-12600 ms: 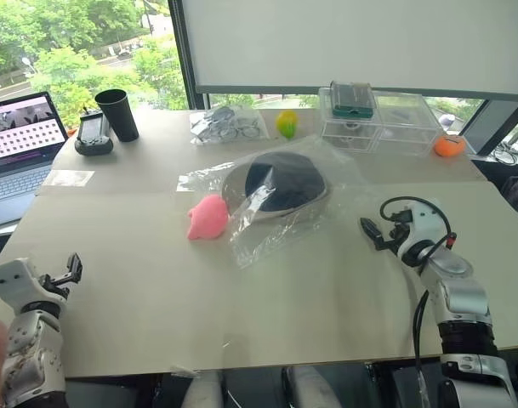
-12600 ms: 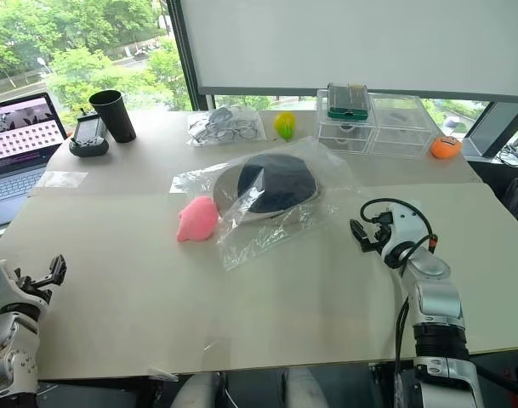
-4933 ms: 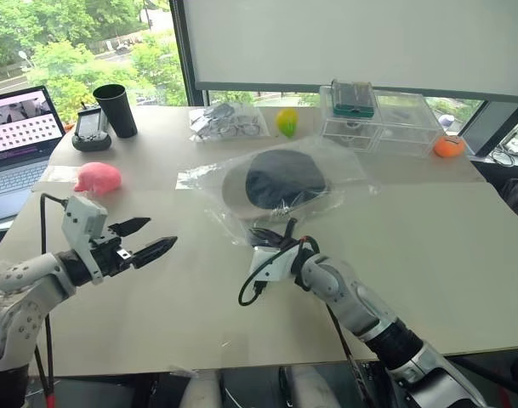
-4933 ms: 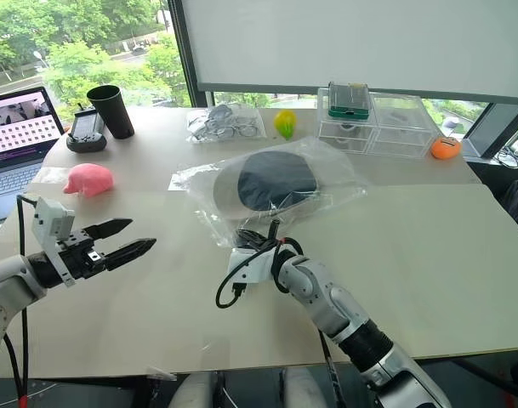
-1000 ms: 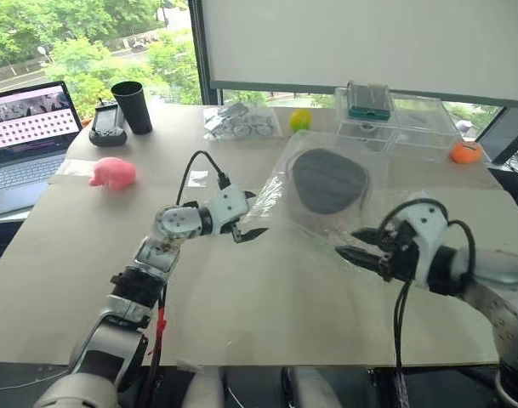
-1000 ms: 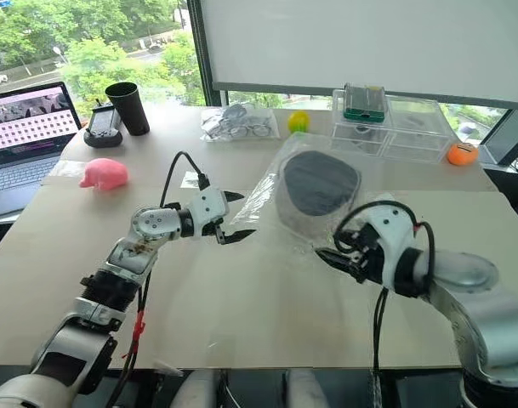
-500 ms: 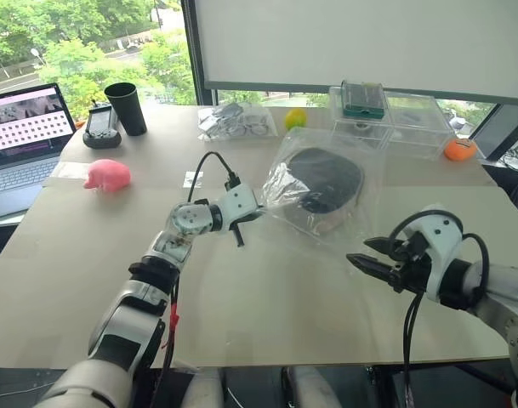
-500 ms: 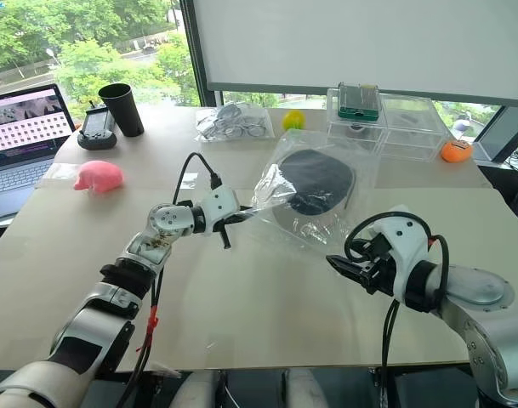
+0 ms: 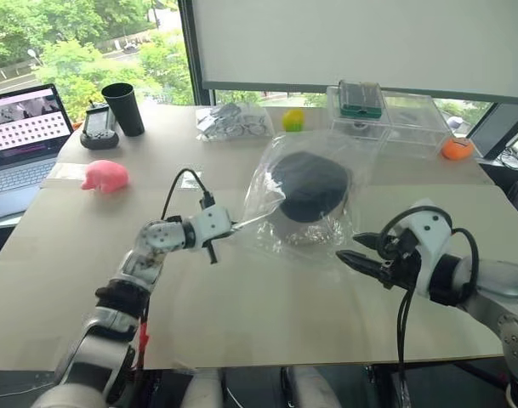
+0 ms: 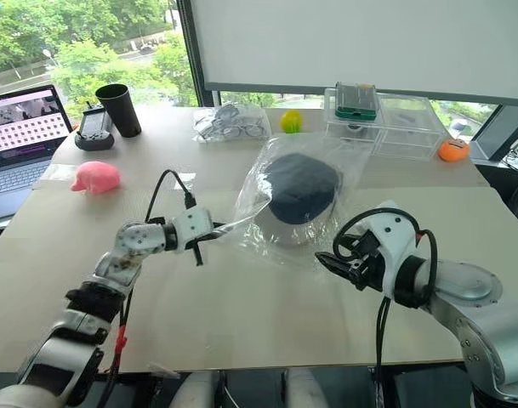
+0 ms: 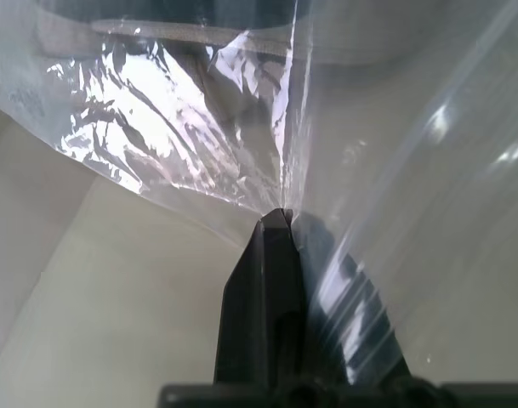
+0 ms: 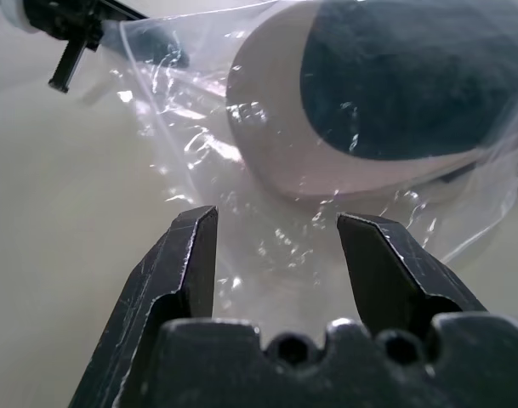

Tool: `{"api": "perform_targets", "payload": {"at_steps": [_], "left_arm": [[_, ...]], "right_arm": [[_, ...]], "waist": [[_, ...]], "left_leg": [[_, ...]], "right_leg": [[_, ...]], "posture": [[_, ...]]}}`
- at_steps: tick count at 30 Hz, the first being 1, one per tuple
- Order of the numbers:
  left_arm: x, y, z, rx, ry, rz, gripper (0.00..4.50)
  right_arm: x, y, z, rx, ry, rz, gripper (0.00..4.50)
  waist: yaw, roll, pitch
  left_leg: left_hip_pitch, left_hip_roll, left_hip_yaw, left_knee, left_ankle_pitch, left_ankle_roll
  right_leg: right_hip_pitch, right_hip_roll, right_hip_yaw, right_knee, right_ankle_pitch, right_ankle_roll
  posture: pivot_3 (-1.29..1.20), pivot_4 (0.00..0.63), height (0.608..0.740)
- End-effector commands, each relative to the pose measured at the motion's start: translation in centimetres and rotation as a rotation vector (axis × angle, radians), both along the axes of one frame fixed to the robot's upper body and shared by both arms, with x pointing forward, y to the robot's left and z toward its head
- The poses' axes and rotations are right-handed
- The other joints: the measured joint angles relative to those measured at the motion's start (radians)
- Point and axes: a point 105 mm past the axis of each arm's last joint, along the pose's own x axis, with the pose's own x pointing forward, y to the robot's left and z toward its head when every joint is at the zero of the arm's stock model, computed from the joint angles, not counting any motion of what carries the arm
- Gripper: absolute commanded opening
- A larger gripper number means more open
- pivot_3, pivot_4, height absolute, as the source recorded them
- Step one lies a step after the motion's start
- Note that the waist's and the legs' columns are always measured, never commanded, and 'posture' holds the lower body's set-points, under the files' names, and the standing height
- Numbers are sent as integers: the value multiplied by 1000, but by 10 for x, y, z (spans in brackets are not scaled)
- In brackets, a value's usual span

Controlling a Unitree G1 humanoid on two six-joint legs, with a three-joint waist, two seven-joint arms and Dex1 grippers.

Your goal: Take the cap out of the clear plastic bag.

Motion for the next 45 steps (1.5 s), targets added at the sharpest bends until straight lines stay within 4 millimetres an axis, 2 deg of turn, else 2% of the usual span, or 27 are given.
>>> {"api": "perform_targets", "payload": {"at_steps": [1,5,10,13,15,19,21,23,27,30,35,38,40,45], "left_arm": [[-26,3,17,6,-5,-44,30],[-47,2,31,0,28,-62,30],[-64,-16,49,-45,79,-126,30],[-59,-32,51,-59,92,-151,30],[-56,-41,50,-57,98,-174,30],[-50,-60,47,-58,117,-237,30],[-48,-67,47,-56,121,-266,30],[-47,-73,48,-64,124,-290,30],[-45,-82,50,-73,120,-319,30],[-43,-85,54,-85,106,-325,30],[-32,-92,69,-169,66,-283,30],[-23,-96,91,-303,43,-230,30],[-23,-97,101,-355,45,-228,30],[-23,-96,95,-329,53,-227,30]], "right_arm": [[1,3,10,-3,-64,14,2738],[4,4,10,-3,-68,15,2738],[10,2,16,-3,-102,3,2738],[3,13,43,92,-170,87,2738],[-15,25,60,167,-174,220,2738],[-70,49,76,330,-47,562,2738],[-86,57,77,368,21,637,2738],[-89,64,63,326,87,630,2738],[-82,72,30,200,130,546,2738],[-62,73,19,148,86,442,2738],[-20,61,0,9,-23,202,2738],[-2,46,-15,-176,-135,89,2738],[2,43,-19,-189,-170,60,2738],[10,37,-15,-199,-260,17,2738]], "waist": [[-2,0,0],[4,0,0],[7,0,0],[9,0,0],[11,0,0],[16,0,0],[15,0,0],[11,0,0],[7,0,0],[7,0,0],[11,0,0],[15,0,0],[16,0,0],[7,0,0]], "left_leg": [[0,0,0,0,0,0],[1,0,0,0,0,0],[0,0,0,0,0,0],[0,0,0,0,0,0],[0,0,0,0,0,0],[0,0,0,-1,0,1],[-1,0,-1,-1,-1,2],[-1,0,-1,-1,-1,2],[0,0,0,0,-1,2],[1,0,0,1,0,2],[-1,0,0,1,0,2],[-2,-1,0,1,0,2],[-2,-1,-1,1,0,2],[-2,-1,-1,1,0,2]], "right_leg": [[0,0,0,0,0,0],[1,0,0,0,-1,1],[0,0,0,-1,-1,1],[0,0,0,-1,-1,1],[0,0,0,-1,-1,1],[1,0,-1,-2,-1,1],[2,0,-1,-4,1,-2],[2,0,-1,-5,2,-4],[3,0,0,-3,0,1],[2,0,0,-2,0,1],[1,0,0,-3,0,2],[0,0,0,-3,0,2],[0,0,0,-3,0,2],[0,0,0,-2,0,2]], "posture": [[0,150,740],[0,150,740],[0,150,740],[0,150,740],[0,150,740],[0,150,740],[0,150,740],[0,150,740],[0,150,740],[0,150,740],[0,150,740],[0,150,740],[0,150,740],[0,150,740]]}}
